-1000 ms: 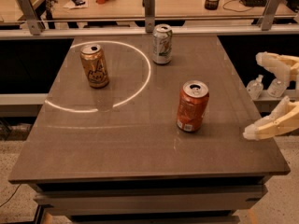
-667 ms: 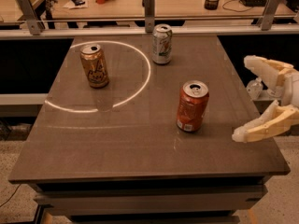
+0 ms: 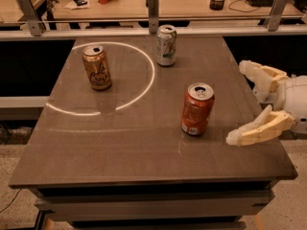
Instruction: Knock coke can over
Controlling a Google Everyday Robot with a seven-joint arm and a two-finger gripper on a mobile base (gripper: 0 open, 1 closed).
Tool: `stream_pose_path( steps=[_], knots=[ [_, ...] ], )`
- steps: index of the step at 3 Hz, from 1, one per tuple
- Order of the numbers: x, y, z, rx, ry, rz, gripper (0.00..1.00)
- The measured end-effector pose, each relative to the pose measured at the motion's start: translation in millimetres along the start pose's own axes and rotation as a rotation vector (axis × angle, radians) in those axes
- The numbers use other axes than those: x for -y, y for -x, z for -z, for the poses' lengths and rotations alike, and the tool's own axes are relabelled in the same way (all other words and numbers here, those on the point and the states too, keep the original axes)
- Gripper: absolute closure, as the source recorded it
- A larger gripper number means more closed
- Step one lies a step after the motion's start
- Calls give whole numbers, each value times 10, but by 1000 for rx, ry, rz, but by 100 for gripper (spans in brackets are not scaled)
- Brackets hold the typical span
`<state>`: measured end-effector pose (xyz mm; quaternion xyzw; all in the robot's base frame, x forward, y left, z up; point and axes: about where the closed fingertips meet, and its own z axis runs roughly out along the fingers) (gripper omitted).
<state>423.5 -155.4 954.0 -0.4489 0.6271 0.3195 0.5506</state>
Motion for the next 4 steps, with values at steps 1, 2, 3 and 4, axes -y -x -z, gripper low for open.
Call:
stream_pose_path(
  steps=[1, 2, 3, 4],
  knots=[
    [30, -140, -60, 17, -3, -48, 0],
    [101, -283, -218, 55, -7, -66, 0],
    [176, -390, -376, 80, 3, -49, 0],
    [214, -481, -519, 102, 34, -19, 0]
  ],
)
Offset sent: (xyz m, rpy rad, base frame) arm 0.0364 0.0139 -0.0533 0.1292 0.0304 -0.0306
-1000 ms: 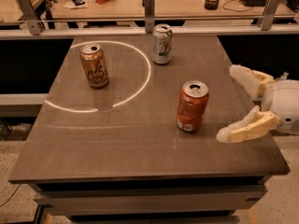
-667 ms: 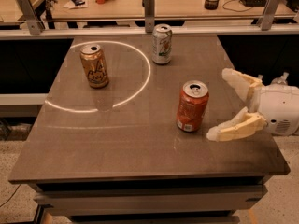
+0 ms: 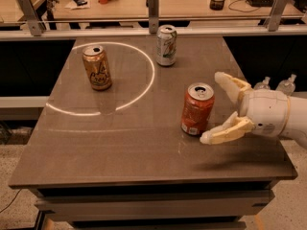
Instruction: Knock coke can over
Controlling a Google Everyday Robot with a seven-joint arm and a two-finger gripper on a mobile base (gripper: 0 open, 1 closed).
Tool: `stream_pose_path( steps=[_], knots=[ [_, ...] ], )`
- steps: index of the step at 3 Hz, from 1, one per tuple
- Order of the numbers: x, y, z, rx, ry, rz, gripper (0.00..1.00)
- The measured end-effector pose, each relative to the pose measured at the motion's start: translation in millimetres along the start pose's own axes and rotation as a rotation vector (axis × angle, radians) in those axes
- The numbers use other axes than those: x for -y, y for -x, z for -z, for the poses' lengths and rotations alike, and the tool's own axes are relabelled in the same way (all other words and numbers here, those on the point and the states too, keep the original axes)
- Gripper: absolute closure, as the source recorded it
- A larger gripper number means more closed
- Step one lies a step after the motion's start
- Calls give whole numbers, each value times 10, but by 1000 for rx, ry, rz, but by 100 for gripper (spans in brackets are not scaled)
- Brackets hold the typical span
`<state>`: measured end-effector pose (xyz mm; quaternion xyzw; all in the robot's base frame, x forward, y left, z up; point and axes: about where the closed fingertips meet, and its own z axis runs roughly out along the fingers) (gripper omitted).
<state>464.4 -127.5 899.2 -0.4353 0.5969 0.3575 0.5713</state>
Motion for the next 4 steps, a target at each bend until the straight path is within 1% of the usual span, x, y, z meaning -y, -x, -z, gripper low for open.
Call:
stream_pose_path(
  steps=[1, 2, 3, 4],
  knots=[
    [5, -38, -101, 18, 23, 30, 0],
    [15, -80, -216, 43, 33, 47, 0],
    [-23, -139, -291, 55, 43, 46, 0],
    [-34, -164, -330, 56, 53, 43, 16]
  ],
)
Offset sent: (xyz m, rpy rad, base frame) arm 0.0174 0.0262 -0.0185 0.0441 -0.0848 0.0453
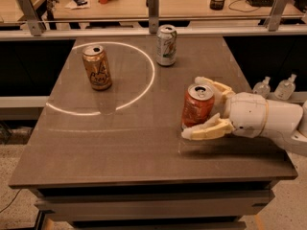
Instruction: Knock coke can over
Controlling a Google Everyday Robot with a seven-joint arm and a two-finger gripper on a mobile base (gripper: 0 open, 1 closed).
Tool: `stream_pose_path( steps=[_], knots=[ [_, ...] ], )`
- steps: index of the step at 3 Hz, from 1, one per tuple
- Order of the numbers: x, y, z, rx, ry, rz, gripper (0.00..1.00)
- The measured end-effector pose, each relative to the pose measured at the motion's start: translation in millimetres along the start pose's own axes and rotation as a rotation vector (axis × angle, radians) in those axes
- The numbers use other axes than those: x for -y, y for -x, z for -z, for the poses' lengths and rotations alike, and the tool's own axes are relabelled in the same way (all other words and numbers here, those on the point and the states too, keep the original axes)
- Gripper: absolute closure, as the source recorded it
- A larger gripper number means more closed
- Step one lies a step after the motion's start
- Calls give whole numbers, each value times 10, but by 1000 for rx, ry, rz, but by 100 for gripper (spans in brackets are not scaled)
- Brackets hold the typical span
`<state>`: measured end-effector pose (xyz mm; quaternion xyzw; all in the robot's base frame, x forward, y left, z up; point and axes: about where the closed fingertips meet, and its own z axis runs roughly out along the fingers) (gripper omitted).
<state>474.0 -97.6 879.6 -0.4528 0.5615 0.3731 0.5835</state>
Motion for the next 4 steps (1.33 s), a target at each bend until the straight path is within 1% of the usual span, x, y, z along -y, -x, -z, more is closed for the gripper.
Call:
stream_pose_path(
  steps=[2, 3, 4],
  knots=[
    [-3, 5, 25, -21, 7, 1, 64],
    [48, 107, 22, -72, 33, 24, 87],
    [178, 374, -6, -141, 70, 85, 100]
  ],
)
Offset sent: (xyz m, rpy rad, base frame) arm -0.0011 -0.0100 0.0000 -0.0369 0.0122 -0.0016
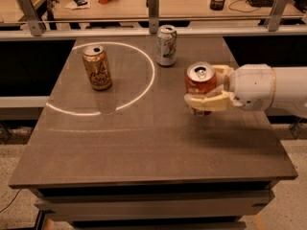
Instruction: Knock coke can over
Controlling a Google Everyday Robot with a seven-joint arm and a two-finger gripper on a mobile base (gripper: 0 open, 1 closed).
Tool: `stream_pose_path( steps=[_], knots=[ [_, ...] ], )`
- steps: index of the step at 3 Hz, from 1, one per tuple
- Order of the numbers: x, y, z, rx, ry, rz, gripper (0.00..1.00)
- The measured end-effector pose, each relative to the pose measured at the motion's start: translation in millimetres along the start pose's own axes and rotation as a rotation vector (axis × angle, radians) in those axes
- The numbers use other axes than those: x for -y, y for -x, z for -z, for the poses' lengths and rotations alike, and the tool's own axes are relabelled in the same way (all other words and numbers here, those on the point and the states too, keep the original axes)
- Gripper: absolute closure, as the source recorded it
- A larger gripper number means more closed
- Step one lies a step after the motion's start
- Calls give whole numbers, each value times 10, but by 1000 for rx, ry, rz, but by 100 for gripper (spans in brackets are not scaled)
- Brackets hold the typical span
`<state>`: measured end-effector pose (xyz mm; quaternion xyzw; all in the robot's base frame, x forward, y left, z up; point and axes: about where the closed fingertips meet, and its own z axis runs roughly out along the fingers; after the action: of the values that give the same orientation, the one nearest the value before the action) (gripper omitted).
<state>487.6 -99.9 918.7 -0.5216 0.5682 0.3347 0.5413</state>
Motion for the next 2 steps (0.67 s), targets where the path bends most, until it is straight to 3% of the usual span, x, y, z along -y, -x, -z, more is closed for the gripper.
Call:
stream_pose_path(
  steps=[1, 2],
  knots=[
    [136, 288, 35, -94, 45, 65, 100],
    [171, 440, 48, -244, 104, 120, 100]
  ],
)
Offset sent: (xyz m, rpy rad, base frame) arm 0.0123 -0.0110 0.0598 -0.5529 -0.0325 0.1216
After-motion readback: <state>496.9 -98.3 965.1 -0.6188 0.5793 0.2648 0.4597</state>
